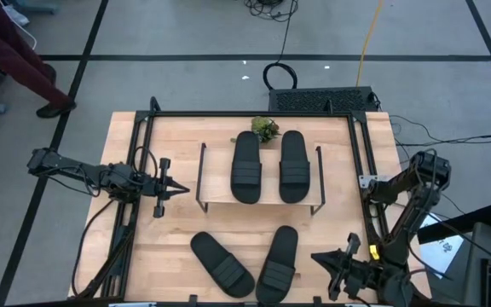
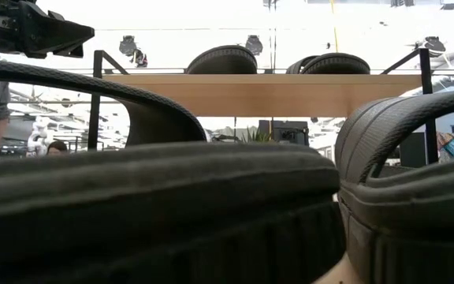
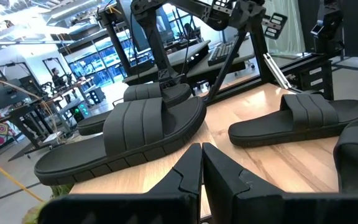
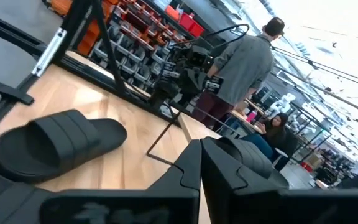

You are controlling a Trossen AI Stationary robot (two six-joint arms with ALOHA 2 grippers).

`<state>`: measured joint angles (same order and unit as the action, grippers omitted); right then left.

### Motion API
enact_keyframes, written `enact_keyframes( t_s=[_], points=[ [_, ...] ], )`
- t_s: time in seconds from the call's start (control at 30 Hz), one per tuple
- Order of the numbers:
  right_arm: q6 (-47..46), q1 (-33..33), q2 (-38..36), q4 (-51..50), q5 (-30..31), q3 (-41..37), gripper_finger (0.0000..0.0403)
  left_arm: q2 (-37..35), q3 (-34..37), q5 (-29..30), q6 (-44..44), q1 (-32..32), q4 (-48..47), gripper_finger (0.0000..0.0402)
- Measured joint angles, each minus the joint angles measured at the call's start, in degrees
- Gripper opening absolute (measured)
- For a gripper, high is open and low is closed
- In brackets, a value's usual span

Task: Pick and place slides into the shelf
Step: Put the black slipper under the shelf

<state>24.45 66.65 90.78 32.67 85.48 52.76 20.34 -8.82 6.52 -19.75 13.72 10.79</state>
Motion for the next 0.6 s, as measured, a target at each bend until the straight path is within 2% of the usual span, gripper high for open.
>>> enact_keyframes(
  t_s=[0.13, 0.33, 0.43, 0.6],
  points=[
    [-4.3, -1.1, 0.0, -1.3, -1.9, -1.9, 0.0, 0.0, 0.0, 0.0, 0.0, 0.0, 0.0, 0.0021],
    [-15.7, -2.7, 0.0, -6.4, -18.6, -4.3, 0.0009, 0.0, 0.0, 0.0, 0.1, 0.0, -0.1, 0.0021],
    [-23.8, -4.5, 0.0, -11.7, -21.0, -4.3, 0.0033, 0.0, 0.0, 0.0, 0.1, 0.0, -0.2, 0.0021],
    [-35.3, -8.3, -0.2, -16.7, -33.4, -4.4, 0.008, 0.0, 0.0, 0.0, 0.0, 0.0, -0.2, 0.0021]
  ],
)
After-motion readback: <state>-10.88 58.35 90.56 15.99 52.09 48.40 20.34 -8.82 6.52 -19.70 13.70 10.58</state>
